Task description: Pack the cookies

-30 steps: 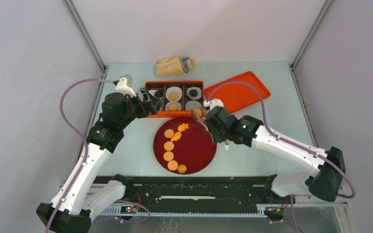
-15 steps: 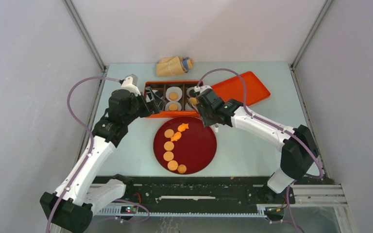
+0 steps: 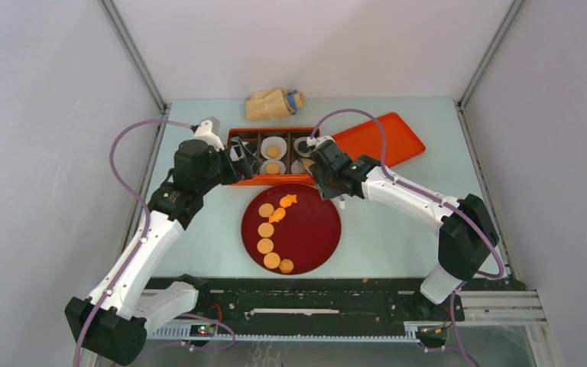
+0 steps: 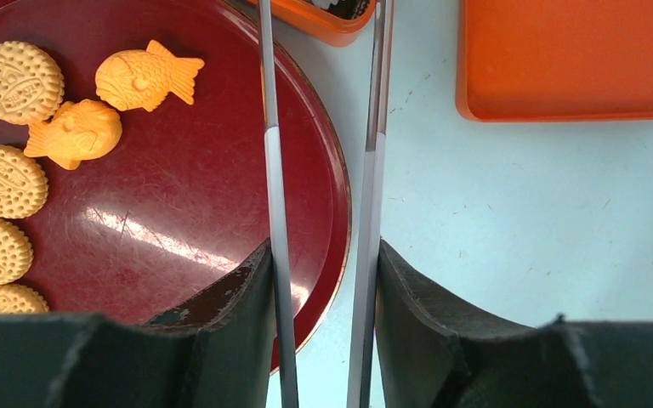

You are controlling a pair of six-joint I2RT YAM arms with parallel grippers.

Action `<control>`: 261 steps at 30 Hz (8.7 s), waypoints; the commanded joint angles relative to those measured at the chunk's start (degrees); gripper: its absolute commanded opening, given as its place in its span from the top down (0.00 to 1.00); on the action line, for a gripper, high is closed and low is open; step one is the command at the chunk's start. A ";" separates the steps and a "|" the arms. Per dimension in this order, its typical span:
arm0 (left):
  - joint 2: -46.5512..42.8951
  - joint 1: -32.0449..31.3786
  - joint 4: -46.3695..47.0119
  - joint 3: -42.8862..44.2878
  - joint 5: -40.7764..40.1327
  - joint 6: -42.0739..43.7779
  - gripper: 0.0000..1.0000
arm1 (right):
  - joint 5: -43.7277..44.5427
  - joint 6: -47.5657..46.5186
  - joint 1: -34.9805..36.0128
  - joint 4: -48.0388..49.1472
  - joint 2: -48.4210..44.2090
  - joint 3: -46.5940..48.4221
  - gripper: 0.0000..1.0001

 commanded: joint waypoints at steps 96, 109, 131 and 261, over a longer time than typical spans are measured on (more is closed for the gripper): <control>10.77 -7.39 7.07 4.68 0.77 1.58 0.23 | -5.48 12.09 -34.28 -10.56 21.58 18.94 0.44; 9.84 -7.37 6.92 3.86 0.30 1.89 0.24 | -11.40 15.10 -36.41 -9.73 30.37 23.26 0.43; 9.46 -7.36 6.75 3.80 0.90 2.06 0.24 | -11.19 16.66 -36.33 -7.78 24.00 20.47 0.44; 56.75 -3.12 16.91 38.56 24.99 -4.89 1.00 | 7.15 -4.99 -14.30 12.70 -5.65 2.73 0.44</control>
